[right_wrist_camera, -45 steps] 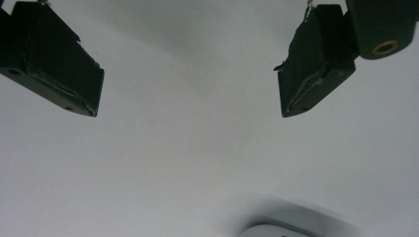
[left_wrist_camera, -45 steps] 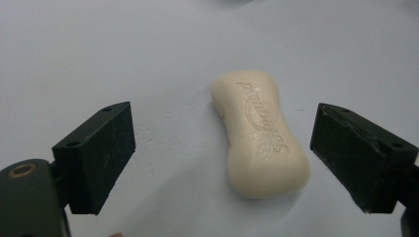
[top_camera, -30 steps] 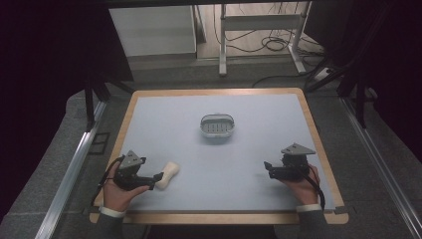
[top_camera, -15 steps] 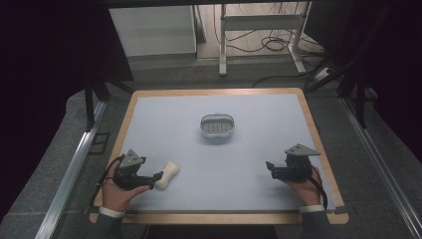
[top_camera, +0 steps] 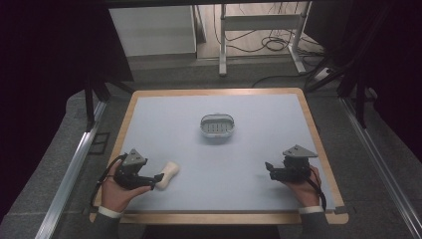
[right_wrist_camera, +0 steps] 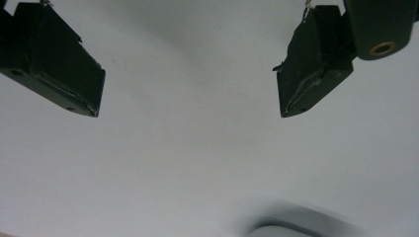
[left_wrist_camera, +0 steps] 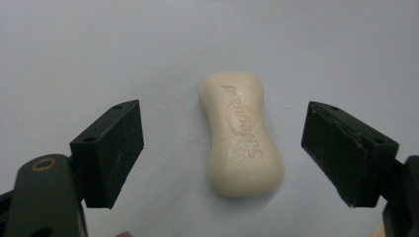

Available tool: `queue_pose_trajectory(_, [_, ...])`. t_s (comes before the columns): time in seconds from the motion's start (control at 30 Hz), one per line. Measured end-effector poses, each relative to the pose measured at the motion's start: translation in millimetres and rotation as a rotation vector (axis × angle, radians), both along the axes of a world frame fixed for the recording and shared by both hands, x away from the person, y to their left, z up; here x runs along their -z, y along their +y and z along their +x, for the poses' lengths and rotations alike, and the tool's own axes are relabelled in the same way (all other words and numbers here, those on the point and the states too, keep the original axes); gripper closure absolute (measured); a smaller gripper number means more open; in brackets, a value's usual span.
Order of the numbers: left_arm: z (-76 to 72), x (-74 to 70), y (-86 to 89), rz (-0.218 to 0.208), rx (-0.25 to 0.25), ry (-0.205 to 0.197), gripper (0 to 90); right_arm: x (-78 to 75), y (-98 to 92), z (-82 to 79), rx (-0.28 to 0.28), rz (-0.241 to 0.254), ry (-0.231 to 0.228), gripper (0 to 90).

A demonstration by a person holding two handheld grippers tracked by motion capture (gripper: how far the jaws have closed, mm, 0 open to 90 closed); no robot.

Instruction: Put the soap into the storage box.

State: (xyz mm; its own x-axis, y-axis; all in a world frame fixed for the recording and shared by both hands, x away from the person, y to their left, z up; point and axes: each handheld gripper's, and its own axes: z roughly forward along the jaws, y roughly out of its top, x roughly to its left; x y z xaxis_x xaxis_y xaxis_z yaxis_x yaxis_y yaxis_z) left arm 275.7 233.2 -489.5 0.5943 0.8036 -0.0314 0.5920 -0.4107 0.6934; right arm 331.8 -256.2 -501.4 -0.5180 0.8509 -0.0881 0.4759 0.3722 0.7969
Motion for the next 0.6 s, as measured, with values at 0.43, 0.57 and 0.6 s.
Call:
queue_pose_trajectory(0.43, [14.5,4.7,-13.4,0.081,0.041,0.122,20.9,1.4,-2.8,-0.4,0.028,-0.006,-0.022,11.6])
queue_pose_trajectory(0.57, [16.5,7.1,-15.5,0.109,0.053,0.159,21.0,1.4,0.9,-1.4,0.038,-0.053,-0.039,11.6])
queue_pose_trajectory(0.6, [16.6,7.8,-15.8,0.110,0.057,0.164,21.0,1.4,0.9,-1.4,0.038,-0.053,-0.039,11.6])
